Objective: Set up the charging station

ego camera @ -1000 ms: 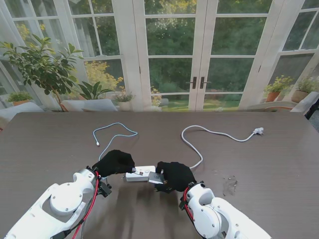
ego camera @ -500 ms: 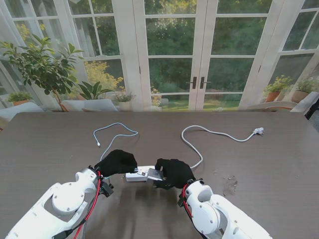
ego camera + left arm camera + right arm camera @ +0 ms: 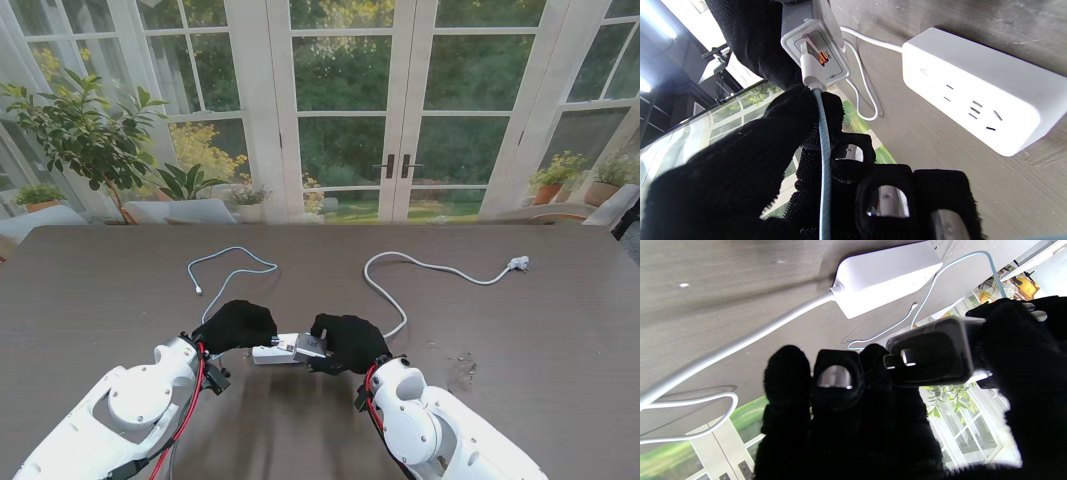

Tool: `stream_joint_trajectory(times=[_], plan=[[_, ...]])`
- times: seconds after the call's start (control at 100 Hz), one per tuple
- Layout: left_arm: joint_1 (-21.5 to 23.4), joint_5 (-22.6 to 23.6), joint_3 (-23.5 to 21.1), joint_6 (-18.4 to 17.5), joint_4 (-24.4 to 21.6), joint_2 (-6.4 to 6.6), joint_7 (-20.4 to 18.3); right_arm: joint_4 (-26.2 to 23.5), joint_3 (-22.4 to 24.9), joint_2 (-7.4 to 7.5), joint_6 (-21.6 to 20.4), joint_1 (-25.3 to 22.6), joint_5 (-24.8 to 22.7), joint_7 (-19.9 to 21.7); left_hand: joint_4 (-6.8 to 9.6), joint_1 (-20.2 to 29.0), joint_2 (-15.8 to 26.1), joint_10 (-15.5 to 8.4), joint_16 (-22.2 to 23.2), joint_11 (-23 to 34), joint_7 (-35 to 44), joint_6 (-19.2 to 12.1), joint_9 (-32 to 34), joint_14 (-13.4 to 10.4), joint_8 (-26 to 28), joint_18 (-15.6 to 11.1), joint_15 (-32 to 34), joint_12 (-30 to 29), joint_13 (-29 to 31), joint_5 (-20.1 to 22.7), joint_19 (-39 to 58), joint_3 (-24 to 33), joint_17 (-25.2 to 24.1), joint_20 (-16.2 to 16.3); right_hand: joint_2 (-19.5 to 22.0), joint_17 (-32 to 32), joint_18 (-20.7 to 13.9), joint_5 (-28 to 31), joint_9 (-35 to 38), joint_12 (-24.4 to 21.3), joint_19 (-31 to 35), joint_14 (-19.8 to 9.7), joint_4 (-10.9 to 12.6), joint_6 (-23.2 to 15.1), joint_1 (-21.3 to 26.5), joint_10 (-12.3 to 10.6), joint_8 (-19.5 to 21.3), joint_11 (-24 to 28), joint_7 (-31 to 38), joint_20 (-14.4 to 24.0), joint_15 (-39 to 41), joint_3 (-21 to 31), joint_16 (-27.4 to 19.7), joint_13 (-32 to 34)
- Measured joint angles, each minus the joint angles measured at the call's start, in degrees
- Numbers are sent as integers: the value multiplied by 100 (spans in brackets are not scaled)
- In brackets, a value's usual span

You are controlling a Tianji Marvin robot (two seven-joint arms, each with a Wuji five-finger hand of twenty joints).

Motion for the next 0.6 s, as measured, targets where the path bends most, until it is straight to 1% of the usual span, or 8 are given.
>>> stream_joint_trajectory(times=[0.6], plan=[[-109, -21, 79, -46, 121, -30, 77, 0, -13, -29, 26, 10, 140, 2, 0, 3, 2, 0, 0, 0, 0, 0, 0, -1, 1, 0, 0, 0, 0, 0, 0, -31, 0, -5, 6, 1, 0, 0, 0, 0, 0, 1, 0, 19, 0, 16, 2, 1, 0, 48, 0, 0, 0, 0]])
